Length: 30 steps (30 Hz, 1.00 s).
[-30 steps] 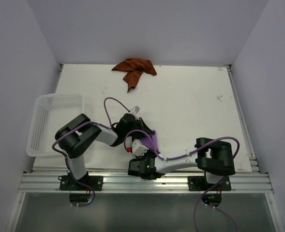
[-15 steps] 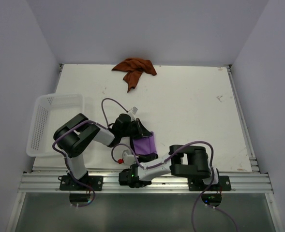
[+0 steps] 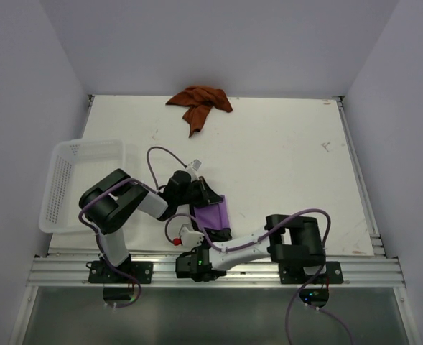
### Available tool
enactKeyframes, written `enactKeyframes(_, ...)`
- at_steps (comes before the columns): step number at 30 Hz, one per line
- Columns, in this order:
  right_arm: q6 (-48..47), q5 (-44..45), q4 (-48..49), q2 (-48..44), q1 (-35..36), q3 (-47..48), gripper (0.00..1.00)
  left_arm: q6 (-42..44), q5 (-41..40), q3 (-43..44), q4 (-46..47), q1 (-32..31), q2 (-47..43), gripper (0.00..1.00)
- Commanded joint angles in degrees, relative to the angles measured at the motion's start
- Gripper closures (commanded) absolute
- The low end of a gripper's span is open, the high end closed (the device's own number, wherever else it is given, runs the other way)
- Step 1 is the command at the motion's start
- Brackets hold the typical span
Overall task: Roll the towels
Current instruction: Roll the towel
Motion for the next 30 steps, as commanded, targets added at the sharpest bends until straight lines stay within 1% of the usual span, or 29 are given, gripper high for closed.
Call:
enactKeyframes(1,2.9,-8.3,4.6,-10.0,1.7,-1.7,0.56,2.9,-5.8,-0.4,6.2,1.8,0.0,1.00)
enactKeyframes(3,3.1,-10.6,7.2,-13.4,1.6,-4.1,0.50,2.8,-5.8,-0.4,6.5,1.9,0.4,1.00)
enactKeyframes(5,3.2,-14.0,10.8,-19.0,1.7,-6.2,0.49,2.7,-5.8,-0.4,6.8,1.8,0.7,1.00)
enactKeyframes(9,4.6,-17.4,15.3,-28.7,1.6,-13.2,0.46,2.7,-5.7,-0.3,7.2,1.9,1.1,1.00)
enactKeyframes(10,5.0,-18.1,16.3,-30.6,1.6,-14.5,0.44,2.9,-5.7,-0.4,7.2,1.9,1.1,1.00)
enactKeyframes(11,5.3,-18.4,17.8,-34.3,1.6,-15.7,0.43,3.0,-5.7,-0.4,7.2,1.8,1.1,1.00)
enactKeyframes(12,5.7,-18.1,18.5,-36.0,1.5,-17.9,0.44,3.1,-5.7,-0.3,7.3,1.9,1.1,1.00)
enactKeyframes(14,7.5,-17.7,20.6,-41.3,0.5,-20.2,0.50,3.3,-5.7,-0.5,7.3,1.8,1.0,1.00)
enactKeyframes(15,8.2,-18.5,21.5,-43.4,-0.3,-22.4,0.56,3.3,-5.8,-0.9,7.4,1.8,1.0,1.00)
enactKeyframes(17,10.1,-20.2,25.2,-46.9,-4.3,-25.0,0.62,3.4,-5.8,-1.2,7.6,1.8,1.0,1.00)
enactKeyframes(18,11.3,-22.9,26.7,-51.1,-8.1,-27.8,0.66,3.4,-5.9,-1.7,8.0,1.8,1.0,1.00)
enactKeyframes(19,11.8,-24.9,30.5,-53.0,-10.4,-29.3,0.67,3.4,-5.9,-1.9,8.2,1.9,1.0,1.00)
enactKeyframes(20,12.3,-26.7,32.3,-55.2,-12.7,-32.2,0.71,3.3,-5.8,-2.2,8.5,1.8,1.0,1.00)
enactKeyframes(21,12.7,-28.5,34.1,-58.7,-14.9,-33.6,0.73,3.3,-5.8,-2.4,8.7,1.8,1.0,1.00)
enactKeyframes(22,13.5,-31.2,37.1,-60.5,-19.0,-34.7,0.74,3.3,-5.8,-2.5,8.9,1.8,1.1,1.00)
enactKeyframes(23,13.9,-33.0,38.4,-61.6,-21.3,-35.7,0.74,3.3,-5.8,-2.7,8.9,1.8,1.1,1.00)
enactKeyframes(24,14.7,-34.7,39.5,-62.3,-25.4,-37.1,0.75,3.1,-5.8,-2.9,9.2,1.9,1.2,1.00)
enactKeyframes(25,15.2,-38.3,41.0,-62.7,-27.3,-37.6,0.74,3.1,-5.8,-3.0,9.5,1.8,1.3,1.00)
enactKeyframes(27,16.8,-41.3,42.5,-62.0,-30.8,-38.5,0.73,2.9,-5.7,-3.3,9.8,1.8,1.3,1.00)
enactKeyframes(28,18.5,-43.2,43.5,-60.5,-33.7,-38.9,0.72,2.9,-5.8,-3.3,10.0,1.8,1.2,1.00)
enactKeyframes(29,19.3,-46.0,46.4,-59.5,-34.9,-39.3,0.72,2.9,-5.8,-3.4,10.1,1.9,1.3,1.00)
enactKeyframes(30,20.2,-47.2,46.8,-58.6,-35.8,-39.9,0.71,2.9,-5.7,-3.6,10.2,1.8,1.1,1.00)
